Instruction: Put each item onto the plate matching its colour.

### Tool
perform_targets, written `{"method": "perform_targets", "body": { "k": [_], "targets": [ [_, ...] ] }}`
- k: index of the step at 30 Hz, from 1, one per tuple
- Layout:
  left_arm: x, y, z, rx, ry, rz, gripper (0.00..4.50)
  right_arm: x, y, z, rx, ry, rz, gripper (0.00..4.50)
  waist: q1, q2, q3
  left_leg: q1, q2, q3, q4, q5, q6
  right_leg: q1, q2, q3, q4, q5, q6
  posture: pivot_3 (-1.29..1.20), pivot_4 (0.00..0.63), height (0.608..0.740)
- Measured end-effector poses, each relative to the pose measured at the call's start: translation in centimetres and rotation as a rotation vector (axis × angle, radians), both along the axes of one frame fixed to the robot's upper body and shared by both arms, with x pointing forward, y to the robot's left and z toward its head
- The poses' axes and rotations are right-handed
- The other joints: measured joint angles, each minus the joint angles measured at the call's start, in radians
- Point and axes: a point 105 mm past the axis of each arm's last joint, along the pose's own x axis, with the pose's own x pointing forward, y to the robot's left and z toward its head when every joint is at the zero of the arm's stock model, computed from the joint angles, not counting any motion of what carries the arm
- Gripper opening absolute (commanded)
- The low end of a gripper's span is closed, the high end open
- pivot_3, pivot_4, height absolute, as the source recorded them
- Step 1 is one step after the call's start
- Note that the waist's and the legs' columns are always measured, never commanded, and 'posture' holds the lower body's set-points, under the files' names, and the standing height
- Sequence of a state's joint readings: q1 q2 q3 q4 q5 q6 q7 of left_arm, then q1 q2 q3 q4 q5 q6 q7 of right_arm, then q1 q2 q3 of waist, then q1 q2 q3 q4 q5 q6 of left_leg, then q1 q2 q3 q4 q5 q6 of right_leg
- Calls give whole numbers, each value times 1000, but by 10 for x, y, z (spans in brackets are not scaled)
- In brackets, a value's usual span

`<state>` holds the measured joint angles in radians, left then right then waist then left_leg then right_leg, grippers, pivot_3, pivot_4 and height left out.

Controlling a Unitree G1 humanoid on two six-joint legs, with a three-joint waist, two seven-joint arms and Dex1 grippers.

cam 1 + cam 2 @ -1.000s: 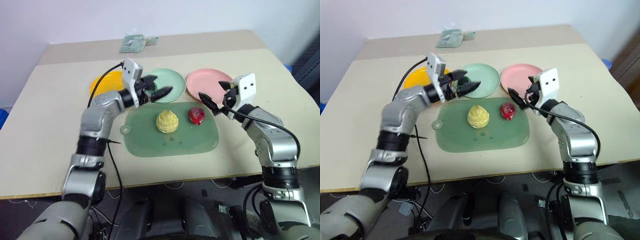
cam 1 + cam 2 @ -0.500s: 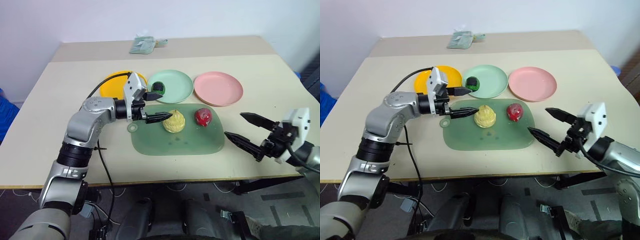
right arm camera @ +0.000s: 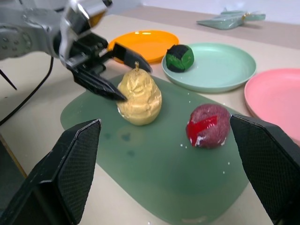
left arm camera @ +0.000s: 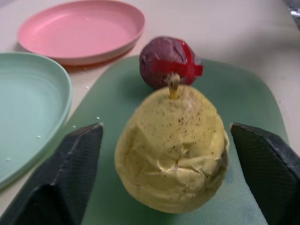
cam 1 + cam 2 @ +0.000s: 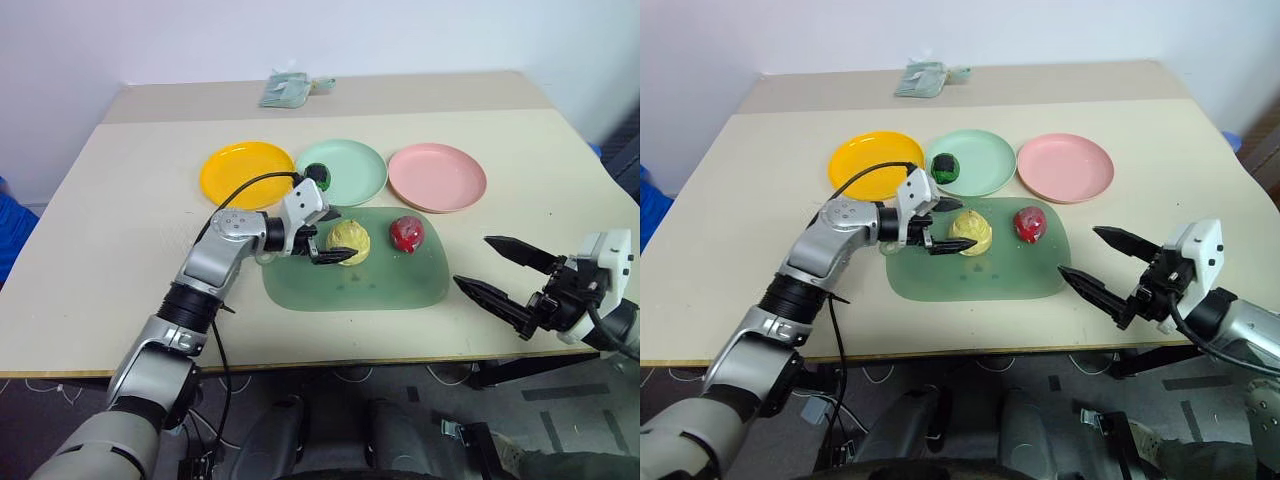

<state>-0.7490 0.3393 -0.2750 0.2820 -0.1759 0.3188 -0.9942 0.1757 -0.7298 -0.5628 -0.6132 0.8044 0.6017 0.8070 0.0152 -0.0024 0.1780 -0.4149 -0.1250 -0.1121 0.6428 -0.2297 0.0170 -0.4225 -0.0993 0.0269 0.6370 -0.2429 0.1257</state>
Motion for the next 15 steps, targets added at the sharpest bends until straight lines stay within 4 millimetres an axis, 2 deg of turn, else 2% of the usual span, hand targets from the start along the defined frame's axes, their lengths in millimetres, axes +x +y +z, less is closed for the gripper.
{"method": "perform_targets", "body": {
  "k": [1,6,9,12,15],
  "targets": [
    [0,0,0,1,-7,1,2695,0,0,1,1,-3,-3,4500,0,0,0,0,0,0,0,0,0,0,0,0,0,0,0,0,150,740],
    [3,0,2,-9,-23,26,2695,2,2,3,-1,-15,-10,4500,0,0,0,0,0,0,1,0,0,0,0,0,0,0,0,0,150,740],
    [11,4,16,-127,26,114,2695,6,7,6,0,-28,0,4500,-1,0,0,-1,0,0,1,0,0,0,0,0,0,0,0,0,150,740],
    [22,20,35,-256,43,240,2695,9,12,7,-4,-35,12,4500,-1,0,0,-1,0,0,2,0,0,0,0,0,0,0,0,0,150,740],
    [39,49,50,-355,25,438,2695,12,17,9,-12,-44,27,4500,-1,0,0,-1,0,0,3,0,0,-1,1,0,0,0,0,0,150,740]
  ]
}}
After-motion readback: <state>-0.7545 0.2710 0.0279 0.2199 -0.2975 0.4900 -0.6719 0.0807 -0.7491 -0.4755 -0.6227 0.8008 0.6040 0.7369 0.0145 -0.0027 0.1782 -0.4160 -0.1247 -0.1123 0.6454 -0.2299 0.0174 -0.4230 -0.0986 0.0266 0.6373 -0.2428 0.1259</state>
